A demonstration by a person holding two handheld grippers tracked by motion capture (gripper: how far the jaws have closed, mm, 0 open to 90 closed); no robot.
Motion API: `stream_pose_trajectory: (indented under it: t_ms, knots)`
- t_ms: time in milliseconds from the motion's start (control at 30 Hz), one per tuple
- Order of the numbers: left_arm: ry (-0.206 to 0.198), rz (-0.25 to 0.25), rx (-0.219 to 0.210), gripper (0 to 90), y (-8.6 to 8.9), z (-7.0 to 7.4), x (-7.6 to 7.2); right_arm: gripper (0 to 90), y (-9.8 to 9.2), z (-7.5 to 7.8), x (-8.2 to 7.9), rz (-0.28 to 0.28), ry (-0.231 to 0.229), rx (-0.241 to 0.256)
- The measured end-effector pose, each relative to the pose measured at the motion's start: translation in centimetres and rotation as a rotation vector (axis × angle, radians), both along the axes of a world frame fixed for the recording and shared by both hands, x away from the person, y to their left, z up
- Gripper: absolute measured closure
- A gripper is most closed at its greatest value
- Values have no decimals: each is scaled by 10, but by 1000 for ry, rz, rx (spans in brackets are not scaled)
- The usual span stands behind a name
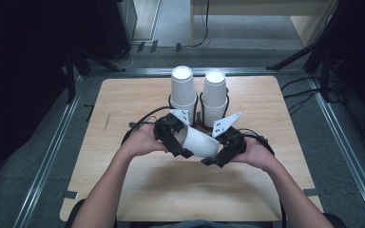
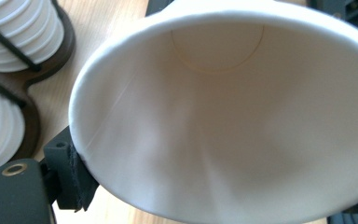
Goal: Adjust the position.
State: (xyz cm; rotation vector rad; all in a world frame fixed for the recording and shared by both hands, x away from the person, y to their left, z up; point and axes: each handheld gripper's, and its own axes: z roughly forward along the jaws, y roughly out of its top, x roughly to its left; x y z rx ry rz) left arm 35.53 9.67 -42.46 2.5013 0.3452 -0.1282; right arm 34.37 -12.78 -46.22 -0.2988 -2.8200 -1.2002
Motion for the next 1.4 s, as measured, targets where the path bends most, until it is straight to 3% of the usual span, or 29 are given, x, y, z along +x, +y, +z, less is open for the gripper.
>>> stream_pose_trajectory:
  t_ms: [267,400,600,967,1133,1400]
  knots:
    - [-22,-15,79,101,3,3,0,138,-2,-1,0,-1,3,-4]
    - [-55,-55,149,101,1,3,-1,138,-3,-1,2,7,12,-4]
    - [-90,-89,197,101,-5,6,0,138,-3,-1,6,9,45,8]
    - [-122,-145,305,101,-20,11,2,141,2,-5,7,6,23,12]
    - [-114,-137,322,101,-21,5,1,142,5,-7,8,8,13,9]
    - [-45,-143,327,96,-31,-3,1,148,11,-13,7,24,16,-11]
